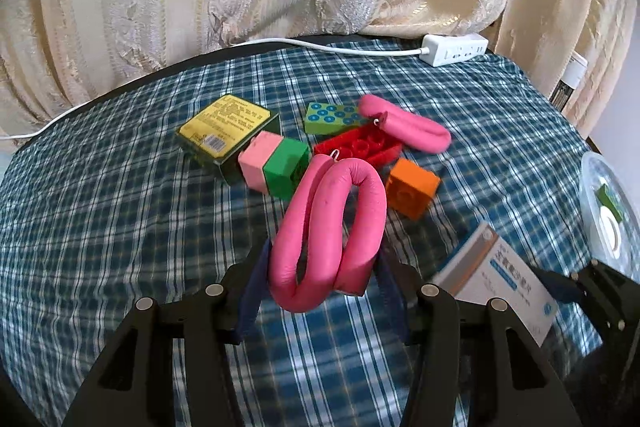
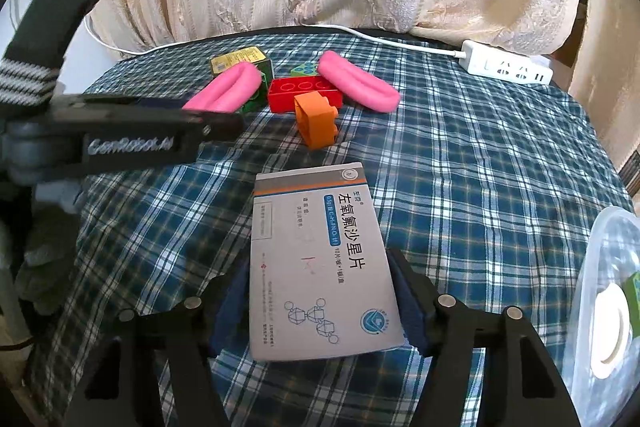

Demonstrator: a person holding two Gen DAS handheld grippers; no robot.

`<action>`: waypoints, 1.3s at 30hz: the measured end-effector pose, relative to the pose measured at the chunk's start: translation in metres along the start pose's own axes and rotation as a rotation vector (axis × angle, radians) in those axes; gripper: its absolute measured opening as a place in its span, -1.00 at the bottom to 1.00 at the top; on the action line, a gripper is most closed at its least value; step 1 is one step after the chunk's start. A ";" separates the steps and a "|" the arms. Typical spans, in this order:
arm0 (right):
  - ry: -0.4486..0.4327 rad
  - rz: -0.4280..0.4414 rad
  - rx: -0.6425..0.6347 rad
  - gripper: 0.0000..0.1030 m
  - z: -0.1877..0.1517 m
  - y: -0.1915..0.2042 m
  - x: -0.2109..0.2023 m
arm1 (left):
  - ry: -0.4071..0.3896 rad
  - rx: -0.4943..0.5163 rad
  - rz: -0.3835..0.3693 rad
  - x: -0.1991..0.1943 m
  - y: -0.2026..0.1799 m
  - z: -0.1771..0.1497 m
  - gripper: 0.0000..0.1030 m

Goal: Organize objects
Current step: 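Grasp the pink foam loop with the left gripper while the right lifts the box, then lower the medicine box into the clear bowl and open the right gripper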

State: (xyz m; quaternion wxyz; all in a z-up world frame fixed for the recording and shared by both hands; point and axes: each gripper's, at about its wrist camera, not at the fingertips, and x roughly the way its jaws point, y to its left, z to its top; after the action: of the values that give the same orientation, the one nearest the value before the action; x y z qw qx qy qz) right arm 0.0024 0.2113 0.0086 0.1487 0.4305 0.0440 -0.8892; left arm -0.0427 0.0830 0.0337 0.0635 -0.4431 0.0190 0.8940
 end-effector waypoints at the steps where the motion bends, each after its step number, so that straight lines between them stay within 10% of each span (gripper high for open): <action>1: -0.003 0.001 0.009 0.32 0.000 -0.002 -0.001 | 0.000 -0.001 0.001 -0.001 0.000 -0.001 0.03; 22: -0.194 -0.137 0.241 0.32 -0.029 -0.070 -0.086 | -0.040 0.100 -0.059 -0.030 -0.058 -0.001 0.03; 39: -0.207 -0.450 0.518 0.32 -0.096 -0.172 -0.143 | -0.038 0.228 -0.131 -0.035 -0.140 -0.001 0.03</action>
State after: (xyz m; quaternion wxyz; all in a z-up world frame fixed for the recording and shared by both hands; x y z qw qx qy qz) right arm 0.1062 0.4269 0.0519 -0.1611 0.3413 -0.1046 -0.9201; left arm -0.0031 0.2183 0.0638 0.1721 -0.4161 0.0902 0.8883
